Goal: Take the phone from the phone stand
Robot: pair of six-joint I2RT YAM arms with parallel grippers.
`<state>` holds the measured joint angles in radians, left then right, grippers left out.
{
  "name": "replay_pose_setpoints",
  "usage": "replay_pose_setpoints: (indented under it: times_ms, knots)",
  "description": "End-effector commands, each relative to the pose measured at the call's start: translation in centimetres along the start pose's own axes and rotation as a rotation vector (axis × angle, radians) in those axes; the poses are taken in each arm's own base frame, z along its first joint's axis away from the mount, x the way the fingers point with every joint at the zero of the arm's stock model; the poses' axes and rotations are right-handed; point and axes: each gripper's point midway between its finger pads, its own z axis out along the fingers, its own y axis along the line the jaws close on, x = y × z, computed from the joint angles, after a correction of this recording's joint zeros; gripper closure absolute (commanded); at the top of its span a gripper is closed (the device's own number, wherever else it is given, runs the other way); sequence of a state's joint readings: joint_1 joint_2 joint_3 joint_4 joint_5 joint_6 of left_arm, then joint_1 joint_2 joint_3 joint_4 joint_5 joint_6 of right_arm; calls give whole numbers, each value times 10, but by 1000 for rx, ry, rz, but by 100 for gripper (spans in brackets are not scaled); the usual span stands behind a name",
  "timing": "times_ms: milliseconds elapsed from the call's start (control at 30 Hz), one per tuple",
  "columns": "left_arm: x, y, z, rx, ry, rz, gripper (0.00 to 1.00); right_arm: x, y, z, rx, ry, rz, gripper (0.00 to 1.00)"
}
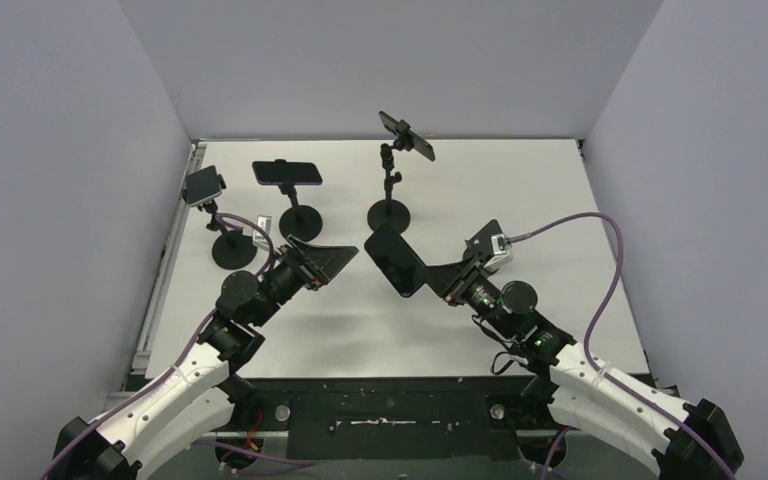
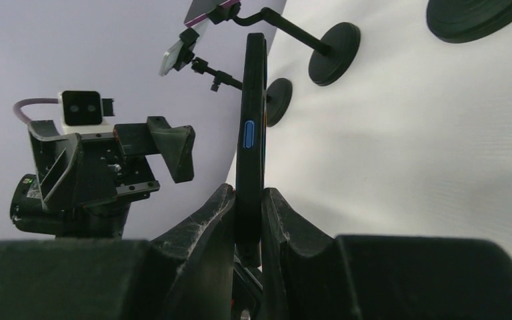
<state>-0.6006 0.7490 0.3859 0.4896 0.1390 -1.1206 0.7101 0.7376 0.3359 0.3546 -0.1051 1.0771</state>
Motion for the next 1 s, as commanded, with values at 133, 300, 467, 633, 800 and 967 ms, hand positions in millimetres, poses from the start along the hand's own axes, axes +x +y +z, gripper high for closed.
replay_pose_setpoints:
  times_ms: [133, 300, 467, 633, 800, 967]
  knots:
    - [4, -27, 0, 107, 38, -57, 8, -45, 80, -3, -316, -256, 115, 100]
    - [4, -25, -1, 98, 41, -48, 9, -45, 91, -1, -355, -257, 138, 100]
    - [7, -22, 1, 92, 50, -50, 9, -38, 106, 3, -404, -221, 155, 100]
    - [6, -33, 5, 139, 58, -51, 12, -31, 116, 5, -453, -195, 183, 100]
    - [10, -39, 9, 182, 80, -61, 20, -28, 124, 4, -500, -185, 211, 100]
    - [10, -42, 8, 204, 81, -65, 32, -22, 132, 3, -548, -161, 229, 100]
